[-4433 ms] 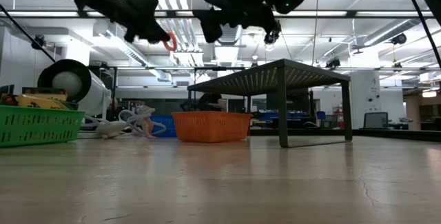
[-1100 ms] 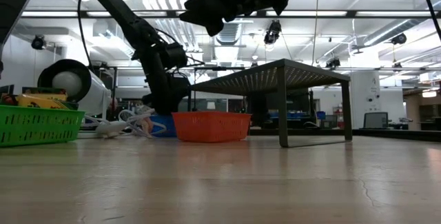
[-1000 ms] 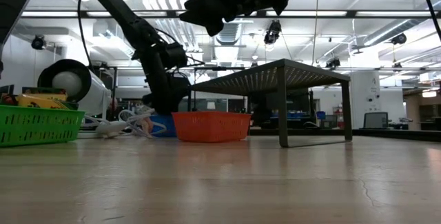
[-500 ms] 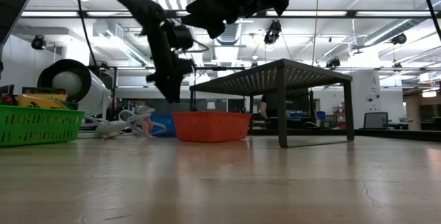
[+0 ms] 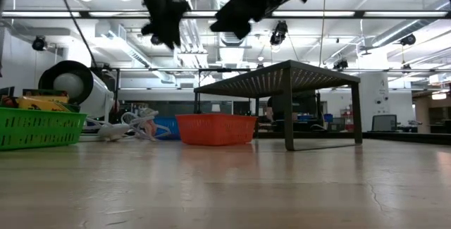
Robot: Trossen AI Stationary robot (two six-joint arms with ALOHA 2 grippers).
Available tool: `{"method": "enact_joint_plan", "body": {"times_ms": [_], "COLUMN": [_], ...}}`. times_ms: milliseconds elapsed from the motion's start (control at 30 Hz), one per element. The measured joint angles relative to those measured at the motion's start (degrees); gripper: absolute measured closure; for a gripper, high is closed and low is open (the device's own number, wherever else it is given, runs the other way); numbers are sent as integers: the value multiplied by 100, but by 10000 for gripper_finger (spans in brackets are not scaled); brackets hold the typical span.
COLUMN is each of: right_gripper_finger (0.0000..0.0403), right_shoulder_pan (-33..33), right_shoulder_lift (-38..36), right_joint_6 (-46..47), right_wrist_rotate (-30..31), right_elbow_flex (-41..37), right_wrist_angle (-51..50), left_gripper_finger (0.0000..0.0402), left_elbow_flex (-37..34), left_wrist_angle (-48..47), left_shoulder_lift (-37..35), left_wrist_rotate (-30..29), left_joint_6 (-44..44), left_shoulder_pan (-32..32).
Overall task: Pick & Place Office Desk Supplies
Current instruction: Put the blue spring rubber band into the blue bin
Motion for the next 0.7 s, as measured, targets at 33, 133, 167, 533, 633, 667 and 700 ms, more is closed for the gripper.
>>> {"method": "enact_joint_plan", "body": {"times_ms": [33, 133, 167, 533, 633, 667, 700], "right_gripper_finger": [202, 202, 202, 202, 202, 202, 202], "right_shoulder_pan": [2, 63, 103, 657, 877, 940, 1014], "right_shoulder_lift": [-121, -537, -704, -2660, -2970, -3062, -3146], "right_joint_6": [65, 343, 434, 2014, 2570, 2764, 2956], "right_wrist_rotate": [119, 215, 213, 233, 233, 271, 386], "right_elbow_flex": [-42, -233, -327, -2311, -2850, -2966, -3065], "right_wrist_angle": [-96, -242, -250, 756, 1179, 1238, 1243], "left_gripper_finger": [243, 243, 243, 243, 243, 243, 243], "left_elbow_flex": [-46, -293, -419, -2966, -3774, -4026, -4253], "left_wrist_angle": [33, 297, 469, 3443, 4542, 4900, 5230], "left_shoulder_lift": [-206, -874, -1112, -3792, -4327, -4472, -4602], "left_wrist_rotate": [100, 238, 242, 248, 256, 256, 255], "left_joint_6": [-66, -180, -186, 271, 403, 411, 434], "left_shoulder_pan": [-69, -339, -459, -2446, -3026, -3186, -3328]}}
